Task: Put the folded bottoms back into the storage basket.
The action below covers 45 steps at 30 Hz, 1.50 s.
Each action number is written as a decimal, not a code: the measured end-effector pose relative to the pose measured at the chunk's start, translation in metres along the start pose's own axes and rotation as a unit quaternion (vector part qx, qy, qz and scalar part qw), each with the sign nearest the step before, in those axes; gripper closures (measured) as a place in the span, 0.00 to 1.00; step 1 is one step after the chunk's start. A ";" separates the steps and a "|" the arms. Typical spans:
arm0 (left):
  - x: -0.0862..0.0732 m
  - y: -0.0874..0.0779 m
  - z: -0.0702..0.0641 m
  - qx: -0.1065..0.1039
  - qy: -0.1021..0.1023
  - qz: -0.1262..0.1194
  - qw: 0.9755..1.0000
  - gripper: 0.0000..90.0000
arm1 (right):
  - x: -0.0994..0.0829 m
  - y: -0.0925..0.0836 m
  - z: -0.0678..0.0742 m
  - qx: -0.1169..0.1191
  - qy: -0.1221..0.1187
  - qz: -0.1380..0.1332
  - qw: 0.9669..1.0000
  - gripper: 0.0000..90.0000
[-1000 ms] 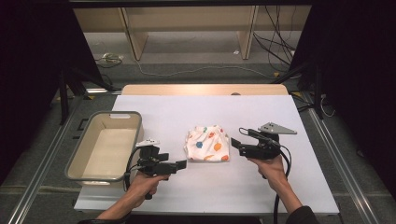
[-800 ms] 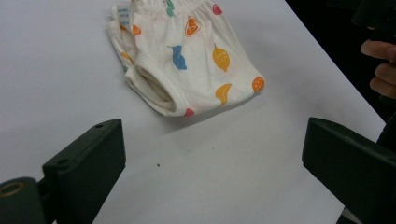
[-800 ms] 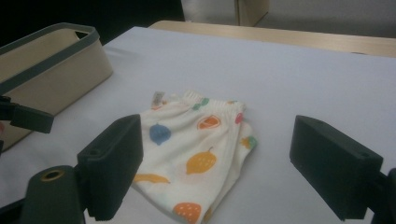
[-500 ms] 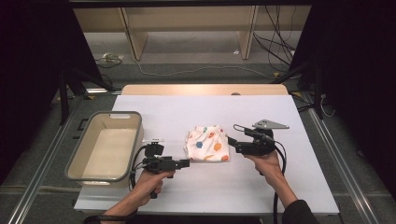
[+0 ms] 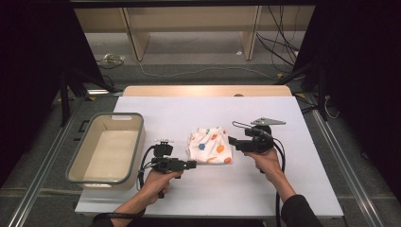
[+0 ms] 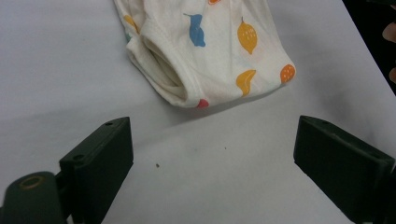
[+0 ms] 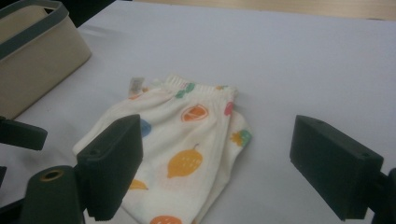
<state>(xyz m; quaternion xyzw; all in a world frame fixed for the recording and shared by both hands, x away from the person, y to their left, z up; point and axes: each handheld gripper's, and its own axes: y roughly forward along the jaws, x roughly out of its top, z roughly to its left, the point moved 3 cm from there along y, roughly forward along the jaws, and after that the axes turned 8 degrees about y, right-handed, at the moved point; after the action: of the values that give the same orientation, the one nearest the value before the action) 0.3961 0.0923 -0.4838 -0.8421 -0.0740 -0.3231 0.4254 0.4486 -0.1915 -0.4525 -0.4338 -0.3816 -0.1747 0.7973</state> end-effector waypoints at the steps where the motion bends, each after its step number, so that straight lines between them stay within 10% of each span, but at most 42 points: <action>1: 0.000 0.001 0.000 -0.002 -0.003 0.000 1.000 0.14 | 0.000 0.000 0.000 0.000 0.000 0.000 1.000 0.20; 27: 0.015 0.028 0.016 0.005 -0.041 0.018 0.999 0.28 | 0.004 0.030 -0.020 -0.026 0.006 0.029 0.999 0.22; 45: 0.016 0.041 0.010 0.008 -0.041 0.023 0.999 0.57 | 0.008 0.046 -0.026 -0.022 0.012 0.053 0.998 0.24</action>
<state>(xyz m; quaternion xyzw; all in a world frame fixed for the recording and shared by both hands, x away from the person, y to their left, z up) 0.4297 0.0721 -0.5054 -0.8525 -0.0741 -0.2781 0.4364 0.4937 -0.1865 -0.4813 -0.4688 -0.3446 -0.1458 0.8001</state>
